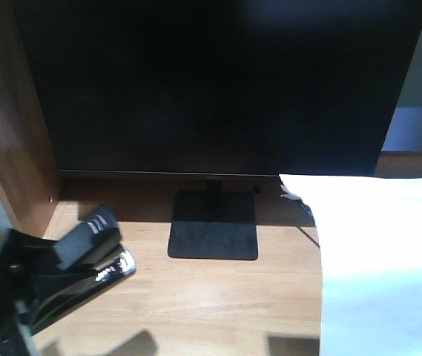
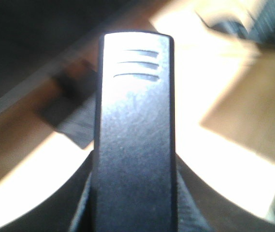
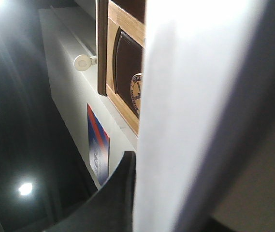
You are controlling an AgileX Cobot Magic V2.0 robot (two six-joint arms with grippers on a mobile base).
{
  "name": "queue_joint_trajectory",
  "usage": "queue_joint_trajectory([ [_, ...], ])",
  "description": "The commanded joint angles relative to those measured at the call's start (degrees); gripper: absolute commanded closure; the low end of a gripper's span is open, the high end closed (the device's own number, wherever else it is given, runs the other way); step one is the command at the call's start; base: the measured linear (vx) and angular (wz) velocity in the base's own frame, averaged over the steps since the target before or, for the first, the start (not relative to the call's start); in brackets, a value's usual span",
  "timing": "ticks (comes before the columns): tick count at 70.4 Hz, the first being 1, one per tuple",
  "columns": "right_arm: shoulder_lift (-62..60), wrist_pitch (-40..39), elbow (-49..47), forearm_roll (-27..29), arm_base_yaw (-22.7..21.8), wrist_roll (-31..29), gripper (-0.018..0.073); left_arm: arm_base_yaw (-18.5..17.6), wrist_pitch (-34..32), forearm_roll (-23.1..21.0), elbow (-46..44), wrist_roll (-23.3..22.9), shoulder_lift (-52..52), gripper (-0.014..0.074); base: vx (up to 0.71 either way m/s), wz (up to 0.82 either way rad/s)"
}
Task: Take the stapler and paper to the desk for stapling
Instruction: 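Lower the black stapler with the left gripper toward the desk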
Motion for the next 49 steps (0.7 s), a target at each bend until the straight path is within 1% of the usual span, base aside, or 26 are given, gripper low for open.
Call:
queue_joint_trajectory([
  [1, 0.6, -2.2, -1.3, 0.3, -0.2, -0.5, 0.0561, 1.7, -4.9, -8.5, -1.7, 9.2, 3.8, 0.0603, 0.00, 0.00],
  [5, 0.6, -2.2, -1.3, 0.3, -0.2, -0.5, 0.0561, 2.8, -4.2, -11.0, -1.7, 13.4, 6.2, 0.0603, 0.00, 0.00],
  [6, 0.6, -2.2, -1.3, 0.3, -0.2, -0.5, 0.0561, 3.2, -3.9, -11.7, -1.7, 15.3, 7.2, 0.0603, 0.00, 0.00],
  [10, 0.6, -2.2, -1.3, 0.3, -0.2, -0.5, 0.0561, 4.4, -2.3, -14.1, -1.7, 19.8, 9.7, 0.0603, 0.00, 0.00],
  [13, 0.6, -2.2, -1.3, 0.3, -0.2, -0.5, 0.0561, 5.5, -0.6, -15.3, -1.7, 23.0, 11.4, 0.0603, 0.00, 0.00],
  [15, 0.6, -2.2, -1.3, 0.3, -0.2, -0.5, 0.0561, 6.2, 0.8, -16.7, -1.7, 26.4, 13.2, 0.0603, 0.00, 0.00],
  [16, 0.6, -2.2, -1.3, 0.3, -0.2, -0.5, 0.0561, 6.6, 1.5, -17.0, -1.7, 27.1, 13.5, 0.0603, 0.00, 0.00],
  [23, 0.6, -2.2, -1.3, 0.3, -0.2, -0.5, 0.0561, 9.0, 6.8, -20.6, -1.7, 37.8, 18.6, 0.0603, 0.00, 0.00],
  [24, 0.6, -2.2, -1.3, 0.3, -0.2, -0.5, 0.0561, 9.4, 7.7, -20.8, -1.7, 38.7, 18.9, 0.0603, 0.00, 0.00],
  [26, 0.6, -2.2, -1.3, 0.3, -0.2, -0.5, 0.0561, 10.0, 9.4, -21.9, -1.7, 42.8, 20.3, 0.0603, 0.00, 0.00],
  [27, 0.6, -2.2, -1.3, 0.3, -0.2, -0.5, 0.0561, 10.4, 9.7, -22.3, -1.7, 43.7, 21.0, 0.0603, 0.00, 0.00],
  [31, 0.6, -2.2, -1.3, 0.3, -0.2, -0.5, 0.0561, 11.4, 12.8, -24.0, -1.8, 50.2, 23.6, 0.0603, 0.00, 0.00],
  [32, 0.6, -2.2, -1.3, 0.3, -0.2, -0.5, 0.0561, 11.6, 13.4, -24.3, -1.8, 51.0, 23.9, 0.0603, 0.00, 0.00],
  [34, 0.6, -2.2, -1.3, 0.3, -0.2, -0.5, 0.0561, 12.1, 14.6, -25.0, -1.8, 54.9, 25.2, 0.0603, 0.00, 0.00],
  [35, 0.6, -2.2, -1.3, 0.3, -0.2, -0.5, 0.0561, 12.3, 14.9, -25.4, -1.8, 55.6, 25.8, 0.0603, 0.00, 0.00],
  [39, 0.6, -2.2, -1.3, 0.3, -0.2, -0.5, 0.0561, 12.8, 16.9, -26.8, -1.9, 60.9, 28.1, 0.0603, 0.00, 0.00],
  [45, 0.6, -2.2, -1.3, 0.3, -0.2, -0.5, 0.0561, 13.1, 17.7, -28.8, -2.3, 61.3, 31.0, 0.0603, 0.00, 0.00],
  [49, 0.6, -2.2, -1.3, 0.3, -0.2, -0.5, 0.0561, 13.1, 18.3, -29.1, -2.8, 61.3, 32.8, 0.0603, 0.00, 0.00],
])
